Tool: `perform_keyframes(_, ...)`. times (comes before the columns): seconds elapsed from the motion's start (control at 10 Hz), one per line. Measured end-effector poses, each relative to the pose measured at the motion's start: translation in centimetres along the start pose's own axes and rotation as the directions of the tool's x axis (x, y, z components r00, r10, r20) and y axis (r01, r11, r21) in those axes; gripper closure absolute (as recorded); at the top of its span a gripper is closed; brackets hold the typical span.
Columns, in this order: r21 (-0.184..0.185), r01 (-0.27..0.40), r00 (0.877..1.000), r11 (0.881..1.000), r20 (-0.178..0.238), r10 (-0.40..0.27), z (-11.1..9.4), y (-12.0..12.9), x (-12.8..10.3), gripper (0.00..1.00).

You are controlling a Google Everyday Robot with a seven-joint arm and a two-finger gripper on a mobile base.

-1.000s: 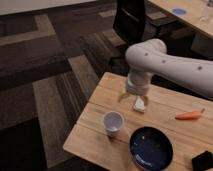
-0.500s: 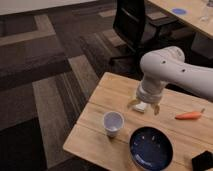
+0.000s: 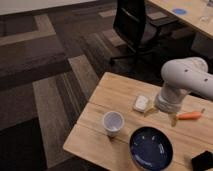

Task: Push the eraser across the table

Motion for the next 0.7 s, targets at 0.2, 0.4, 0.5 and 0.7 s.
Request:
perform_keyframes(0.2,0.033,0.055,0.997,0.998,-0.047,-0.054,1.1,-3.4,0.8,0.35)
perform_keyframes(0.4,0.053,0.228,0.966,0.972,-0.141,-0.219,1.8,-4.5,2.6,0.35)
perform_keyframes(0.5,0.051,0.314,0.937,0.948,-0.178,-0.301,1.9,-4.4,3.3,0.35)
perform_keyframes(0.7,0.05,0.323,0.933,0.945,-0.183,-0.309,1.9,-4.3,3.4,0.35)
